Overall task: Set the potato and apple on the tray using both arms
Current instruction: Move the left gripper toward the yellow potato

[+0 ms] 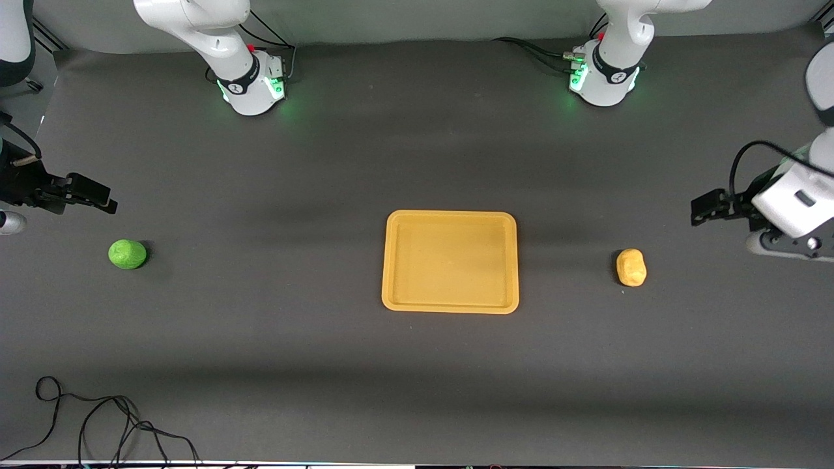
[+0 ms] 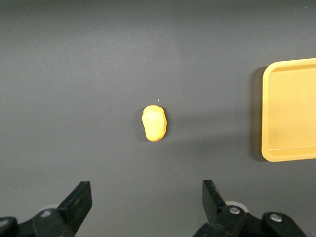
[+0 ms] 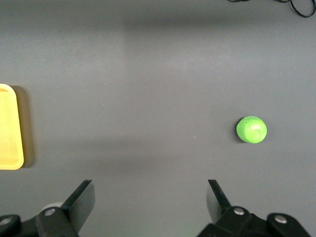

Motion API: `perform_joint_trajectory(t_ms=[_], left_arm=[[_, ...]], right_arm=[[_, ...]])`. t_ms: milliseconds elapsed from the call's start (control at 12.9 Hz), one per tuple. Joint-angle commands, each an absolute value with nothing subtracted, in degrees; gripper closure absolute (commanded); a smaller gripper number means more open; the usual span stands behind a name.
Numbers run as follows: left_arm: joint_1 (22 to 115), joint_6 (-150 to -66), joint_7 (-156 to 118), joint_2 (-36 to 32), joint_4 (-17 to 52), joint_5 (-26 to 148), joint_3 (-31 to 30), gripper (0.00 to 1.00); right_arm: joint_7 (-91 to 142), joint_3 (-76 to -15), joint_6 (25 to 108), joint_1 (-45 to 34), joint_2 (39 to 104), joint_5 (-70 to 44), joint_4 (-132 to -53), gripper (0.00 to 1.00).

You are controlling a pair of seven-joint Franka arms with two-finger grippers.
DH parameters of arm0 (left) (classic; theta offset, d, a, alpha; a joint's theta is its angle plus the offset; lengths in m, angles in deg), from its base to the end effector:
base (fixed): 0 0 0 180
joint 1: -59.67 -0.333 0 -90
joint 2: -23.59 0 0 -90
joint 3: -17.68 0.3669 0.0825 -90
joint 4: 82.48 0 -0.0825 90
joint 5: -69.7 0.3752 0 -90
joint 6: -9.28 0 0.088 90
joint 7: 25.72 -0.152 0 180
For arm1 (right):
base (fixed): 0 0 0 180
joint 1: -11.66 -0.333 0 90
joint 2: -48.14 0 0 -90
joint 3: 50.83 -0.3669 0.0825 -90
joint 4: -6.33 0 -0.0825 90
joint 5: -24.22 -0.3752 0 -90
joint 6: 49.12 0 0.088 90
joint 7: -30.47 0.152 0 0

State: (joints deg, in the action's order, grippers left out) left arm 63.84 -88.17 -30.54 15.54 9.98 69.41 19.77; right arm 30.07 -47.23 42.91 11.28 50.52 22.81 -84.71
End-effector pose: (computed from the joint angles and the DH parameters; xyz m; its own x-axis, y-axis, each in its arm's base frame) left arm 0.5963 -0.0236 0.5410 0.9914 -0.1195 -0.0531 -0.1195 -0.9928 0.0043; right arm 0.5607 -0.0271 0.6021 0.9985 -0.0501 -0.0240 -0.0506 -0.9985 -0.0221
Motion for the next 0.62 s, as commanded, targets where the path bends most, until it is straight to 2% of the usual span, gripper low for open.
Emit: perform_joint_trajectory(t_ms=[0,388,543], left_arm=[[64.3,-93.9,-31.3,15.5,15.2,69.5,20.0,0.00],[64.7,-101.1,-31.3,5.9,19.5,69.0,20.0,0.00],[65.1,-112.0,-31.3,3.6,26.1,68.6,20.0,0.00]], right_arm=[[31.0,-47.3,41.5,11.8,53.4,21.8,-79.8,0.00],[30.1,-47.2,41.1,11.4,52.5,22.3,-82.2,0.00],[28.4,-45.1,41.8,12.0,52.4,21.8,-84.4,0.00]])
